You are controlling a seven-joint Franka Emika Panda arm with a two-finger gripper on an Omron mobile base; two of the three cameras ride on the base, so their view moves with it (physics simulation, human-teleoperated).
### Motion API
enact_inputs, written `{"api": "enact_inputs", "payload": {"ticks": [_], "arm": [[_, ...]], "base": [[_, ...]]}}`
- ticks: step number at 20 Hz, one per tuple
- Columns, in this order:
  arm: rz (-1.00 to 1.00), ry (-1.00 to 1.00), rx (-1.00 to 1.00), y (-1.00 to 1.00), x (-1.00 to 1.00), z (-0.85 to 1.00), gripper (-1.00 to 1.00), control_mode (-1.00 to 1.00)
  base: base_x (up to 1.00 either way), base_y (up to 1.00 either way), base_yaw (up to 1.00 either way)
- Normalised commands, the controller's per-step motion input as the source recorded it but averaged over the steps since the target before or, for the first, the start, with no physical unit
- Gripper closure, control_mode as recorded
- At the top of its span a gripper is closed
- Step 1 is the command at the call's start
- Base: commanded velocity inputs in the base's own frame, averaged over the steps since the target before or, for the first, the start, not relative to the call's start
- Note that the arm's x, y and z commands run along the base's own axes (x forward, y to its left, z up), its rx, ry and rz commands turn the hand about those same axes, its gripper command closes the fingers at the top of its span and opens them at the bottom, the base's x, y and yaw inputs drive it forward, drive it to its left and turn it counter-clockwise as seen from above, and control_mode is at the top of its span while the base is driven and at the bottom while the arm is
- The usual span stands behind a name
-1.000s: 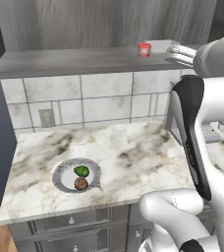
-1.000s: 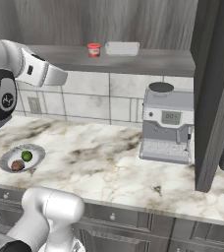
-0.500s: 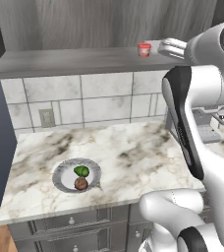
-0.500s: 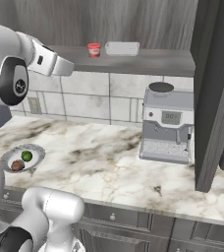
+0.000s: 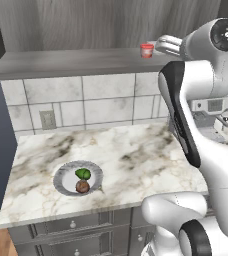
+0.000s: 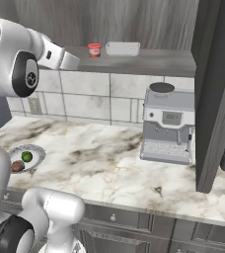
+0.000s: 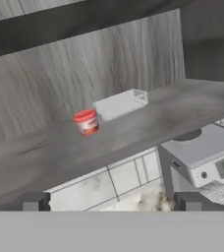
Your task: Pick the avocado and bread from the counter and place them on the plate. Then pick the jam from the cabinet and place it next to the plate. Lastly close the cabinet door.
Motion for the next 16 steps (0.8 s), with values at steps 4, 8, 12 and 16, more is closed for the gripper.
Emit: {"api": "enact_inputs", "payload": {"ticks": [4, 8, 12, 16], "arm": [[0.00, 0.00, 0.00, 0.00, 0.30, 0.00, -1.00, -1.00], [0.00, 0.03, 0.00, 0.00, 0.25, 0.00, -1.00, -1.00], [0.00, 0.05, 0.00, 0.00, 0.31, 0.00, -1.00, -1.00], [0.01, 0.07, 0.00, 0.00, 0.30, 0.00, -1.00, -1.00]], "base": [[0.00, 0.00, 0.00], [0.00, 0.00, 0.00], [0.00, 0.00, 0.00], [0.00, 0.00, 0.00]]}}
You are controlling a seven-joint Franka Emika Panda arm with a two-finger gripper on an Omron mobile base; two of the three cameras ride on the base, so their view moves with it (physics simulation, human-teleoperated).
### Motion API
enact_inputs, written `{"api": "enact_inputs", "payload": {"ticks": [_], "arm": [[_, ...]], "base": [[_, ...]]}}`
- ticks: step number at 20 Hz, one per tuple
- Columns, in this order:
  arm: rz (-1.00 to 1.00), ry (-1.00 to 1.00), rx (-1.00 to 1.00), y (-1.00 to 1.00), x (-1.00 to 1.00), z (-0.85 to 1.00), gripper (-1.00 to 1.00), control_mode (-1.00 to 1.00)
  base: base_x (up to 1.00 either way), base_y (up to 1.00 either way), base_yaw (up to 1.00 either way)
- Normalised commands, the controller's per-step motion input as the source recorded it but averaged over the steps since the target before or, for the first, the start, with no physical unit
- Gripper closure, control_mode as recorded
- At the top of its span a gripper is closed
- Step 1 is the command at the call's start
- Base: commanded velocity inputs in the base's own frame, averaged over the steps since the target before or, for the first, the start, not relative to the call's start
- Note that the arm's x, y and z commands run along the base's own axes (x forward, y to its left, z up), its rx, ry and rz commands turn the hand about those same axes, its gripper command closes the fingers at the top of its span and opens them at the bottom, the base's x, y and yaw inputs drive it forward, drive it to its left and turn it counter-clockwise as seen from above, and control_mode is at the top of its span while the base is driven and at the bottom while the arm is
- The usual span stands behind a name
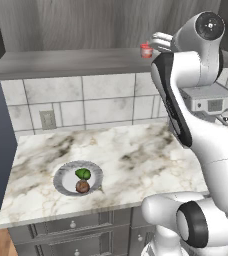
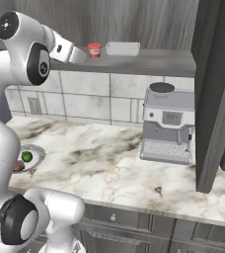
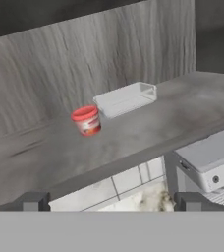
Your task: Pick the avocado and bread from the counter and place them on the plate. Then pick the jam from the cabinet and place it next to the plate. Lastly close the cabinet door.
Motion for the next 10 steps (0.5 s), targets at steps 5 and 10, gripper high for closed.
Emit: {"api": "enact_inputs", "payload": {"ticks": [5, 10], "arm": [[0.00, 0.03, 0.00, 0.00, 0.25, 0.00, -1.00, -1.00], [0.00, 0.00, 0.00, 0.00, 0.17, 0.00, -1.00, -1.00]], "base": [[0.00, 0.00, 0.00], [0.00, 0.00, 0.00]]}}
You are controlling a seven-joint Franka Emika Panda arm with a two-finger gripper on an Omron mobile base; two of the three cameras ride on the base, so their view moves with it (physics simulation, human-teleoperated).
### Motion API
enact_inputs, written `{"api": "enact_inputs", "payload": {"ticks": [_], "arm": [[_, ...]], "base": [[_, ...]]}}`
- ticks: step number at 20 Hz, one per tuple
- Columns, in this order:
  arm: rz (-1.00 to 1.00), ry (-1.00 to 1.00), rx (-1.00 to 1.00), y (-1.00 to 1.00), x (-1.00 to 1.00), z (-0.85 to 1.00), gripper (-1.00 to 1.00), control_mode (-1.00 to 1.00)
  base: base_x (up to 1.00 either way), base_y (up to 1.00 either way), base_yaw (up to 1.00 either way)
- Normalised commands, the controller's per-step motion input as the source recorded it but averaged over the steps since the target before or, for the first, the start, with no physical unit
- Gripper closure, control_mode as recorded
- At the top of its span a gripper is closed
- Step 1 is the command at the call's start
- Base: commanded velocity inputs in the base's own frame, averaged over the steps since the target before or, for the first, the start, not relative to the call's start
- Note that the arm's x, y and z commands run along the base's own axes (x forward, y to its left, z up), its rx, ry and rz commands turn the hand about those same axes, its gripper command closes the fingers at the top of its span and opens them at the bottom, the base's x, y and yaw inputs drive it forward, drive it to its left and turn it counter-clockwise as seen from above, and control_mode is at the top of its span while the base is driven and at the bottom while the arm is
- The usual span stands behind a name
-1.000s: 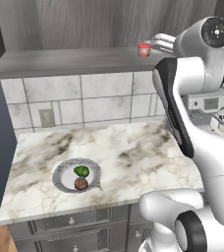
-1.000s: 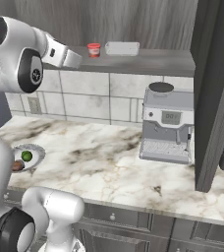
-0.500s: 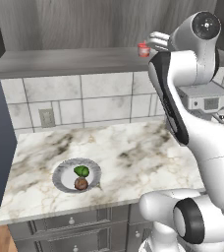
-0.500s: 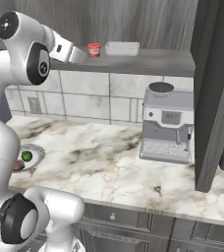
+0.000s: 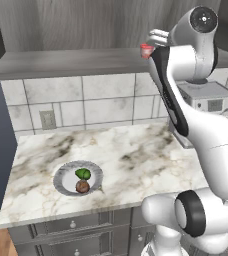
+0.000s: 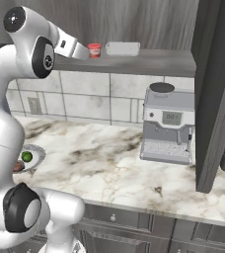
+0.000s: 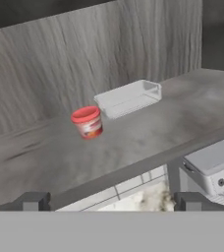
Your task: Pick the avocado and bread from the counter and place them on the plate. Then pick the jam from the cabinet and place it next to the plate. Lastly close the cabinet door.
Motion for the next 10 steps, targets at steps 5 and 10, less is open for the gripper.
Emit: {"api": "enact_inputs", "payload": {"ticks": [5, 10], "arm": [[0.01, 0.00, 0.00, 0.00, 0.14, 0.00, -1.00, -1.00], [0.01, 0.00, 0.00, 0.00, 0.14, -0.01, -1.00, -1.00]], "base": [[0.00, 0.00, 0.00], [0.00, 0.00, 0.00]]}}
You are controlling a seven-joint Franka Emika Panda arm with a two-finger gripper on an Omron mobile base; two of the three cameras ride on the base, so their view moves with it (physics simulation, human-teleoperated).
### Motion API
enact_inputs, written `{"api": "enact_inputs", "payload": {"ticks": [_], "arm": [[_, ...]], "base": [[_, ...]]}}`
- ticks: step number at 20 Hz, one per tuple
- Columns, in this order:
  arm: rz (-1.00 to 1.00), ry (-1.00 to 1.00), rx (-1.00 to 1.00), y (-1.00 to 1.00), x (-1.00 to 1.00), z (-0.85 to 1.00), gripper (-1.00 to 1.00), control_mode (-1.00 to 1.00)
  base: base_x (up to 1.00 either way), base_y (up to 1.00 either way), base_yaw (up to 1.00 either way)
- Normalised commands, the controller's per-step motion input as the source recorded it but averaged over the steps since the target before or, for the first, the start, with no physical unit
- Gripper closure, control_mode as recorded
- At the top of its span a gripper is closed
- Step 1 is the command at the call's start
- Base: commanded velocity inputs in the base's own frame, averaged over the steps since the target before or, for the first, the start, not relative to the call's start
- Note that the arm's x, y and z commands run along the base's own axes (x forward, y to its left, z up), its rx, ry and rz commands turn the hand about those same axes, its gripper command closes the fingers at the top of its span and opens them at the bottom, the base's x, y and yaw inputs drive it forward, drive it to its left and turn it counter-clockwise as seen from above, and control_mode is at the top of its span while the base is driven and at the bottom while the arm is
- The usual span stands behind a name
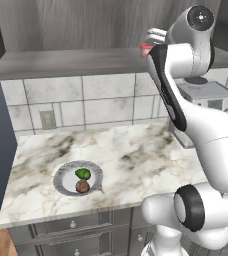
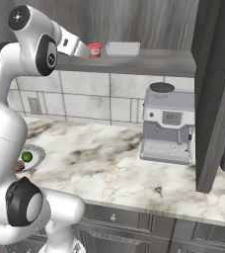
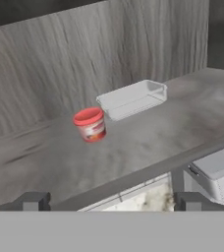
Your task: Pick the avocado and bread from the counter and place them on the plate. Then pick the jam from the cabinet and place it next to the plate. Lastly close the cabinet door.
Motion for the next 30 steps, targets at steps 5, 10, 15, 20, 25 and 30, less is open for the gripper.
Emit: {"api": "enact_inputs", "payload": {"ticks": [5, 10, 15, 20, 25, 30], "arm": [[0.02, 0.01, 0.00, 0.00, 0.15, -0.04, -1.00, -1.00], [0.02, 0.03, 0.00, 0.00, 0.21, -0.09, -1.00, -1.00], [0.03, 0.01, 0.00, 0.00, 0.22, -0.06, -1.00, -1.00], [0.02, 0.00, 0.00, 0.00, 0.23, -0.02, -1.00, -1.00], [0.01, 0.02, 0.00, 0.00, 0.23, -0.09, -1.00, -1.00], [0.00, 0.02, -0.01, 0.00, 0.19, -0.04, -1.00, -1.00]], "base": [[0.00, 0.00, 0.00], [0.00, 0.00, 0.00], [0.00, 0.00, 0.00], [0.00, 0.00, 0.00], [0.00, 0.00, 0.00], [0.00, 0.00, 0.00]]}}
